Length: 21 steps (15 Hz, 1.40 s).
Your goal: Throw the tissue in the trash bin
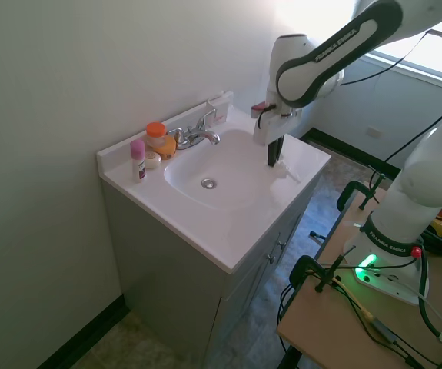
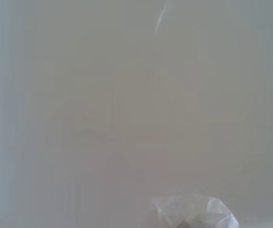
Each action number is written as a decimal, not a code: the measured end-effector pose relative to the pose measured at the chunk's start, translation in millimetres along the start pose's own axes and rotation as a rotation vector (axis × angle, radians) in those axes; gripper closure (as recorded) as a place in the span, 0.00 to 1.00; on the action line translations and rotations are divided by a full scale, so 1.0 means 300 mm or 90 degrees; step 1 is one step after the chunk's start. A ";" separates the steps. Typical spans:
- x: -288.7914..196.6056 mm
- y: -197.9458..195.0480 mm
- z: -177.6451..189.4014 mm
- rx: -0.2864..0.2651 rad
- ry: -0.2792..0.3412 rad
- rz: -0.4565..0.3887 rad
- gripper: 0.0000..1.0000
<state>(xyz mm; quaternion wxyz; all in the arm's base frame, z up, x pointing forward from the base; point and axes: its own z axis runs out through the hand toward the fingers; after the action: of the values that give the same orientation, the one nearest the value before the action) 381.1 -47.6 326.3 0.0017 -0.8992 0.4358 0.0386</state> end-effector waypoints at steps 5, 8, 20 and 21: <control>0.226 0.097 -0.443 0.130 0.080 0.120 1.00; 0.496 0.246 -0.538 0.191 0.080 0.220 1.00; 1.259 0.700 -0.039 0.169 0.064 0.462 1.00; 1.277 0.674 0.018 0.159 0.061 0.457 1.00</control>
<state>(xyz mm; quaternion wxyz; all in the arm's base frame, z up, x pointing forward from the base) 458.7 -473.0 300.1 0.0772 -0.6830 0.7240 -0.0586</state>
